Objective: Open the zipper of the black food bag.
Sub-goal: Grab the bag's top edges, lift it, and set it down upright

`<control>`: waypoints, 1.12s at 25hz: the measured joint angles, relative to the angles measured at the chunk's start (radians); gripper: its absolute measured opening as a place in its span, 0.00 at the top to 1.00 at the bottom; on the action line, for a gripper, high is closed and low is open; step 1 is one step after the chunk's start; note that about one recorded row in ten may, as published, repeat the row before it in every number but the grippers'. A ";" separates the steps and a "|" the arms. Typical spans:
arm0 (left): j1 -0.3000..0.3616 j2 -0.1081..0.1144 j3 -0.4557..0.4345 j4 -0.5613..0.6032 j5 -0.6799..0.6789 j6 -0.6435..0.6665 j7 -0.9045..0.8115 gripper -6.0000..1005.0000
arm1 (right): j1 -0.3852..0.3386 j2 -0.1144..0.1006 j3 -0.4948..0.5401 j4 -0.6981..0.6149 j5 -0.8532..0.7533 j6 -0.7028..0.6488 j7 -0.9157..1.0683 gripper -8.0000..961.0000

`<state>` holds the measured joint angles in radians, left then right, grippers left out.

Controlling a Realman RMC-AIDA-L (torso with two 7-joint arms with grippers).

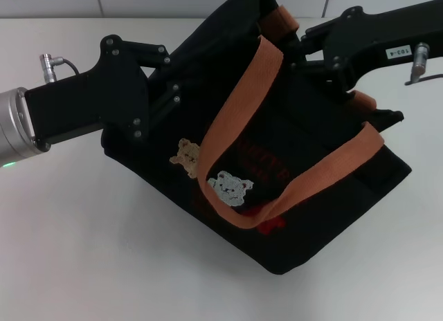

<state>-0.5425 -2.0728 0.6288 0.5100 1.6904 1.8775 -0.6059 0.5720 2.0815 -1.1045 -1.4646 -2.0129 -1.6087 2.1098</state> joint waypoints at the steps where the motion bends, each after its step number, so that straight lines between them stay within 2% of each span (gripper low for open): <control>1: 0.000 0.000 0.000 0.000 0.000 0.000 0.000 0.88 | 0.006 0.000 0.000 0.009 -0.003 0.002 0.000 0.63; 5: -0.002 0.000 0.000 0.003 0.000 0.000 0.000 0.88 | 0.030 0.000 -0.007 0.037 -0.032 0.015 0.001 0.63; 11: -0.004 0.001 0.000 0.005 0.000 0.001 -0.001 0.88 | 0.036 0.000 -0.036 0.034 -0.037 0.030 0.008 0.80; 16: -0.005 0.000 0.000 0.006 0.000 0.003 -0.002 0.88 | 0.025 0.000 -0.038 0.005 -0.038 0.029 0.010 0.99; 28: -0.005 0.001 0.000 0.007 0.000 0.009 0.000 0.88 | -0.030 -0.002 -0.031 -0.119 -0.038 -0.018 0.024 0.97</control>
<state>-0.5471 -2.0722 0.6289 0.5170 1.6906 1.8864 -0.6061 0.5416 2.0794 -1.1350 -1.5841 -2.0511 -1.6262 2.1339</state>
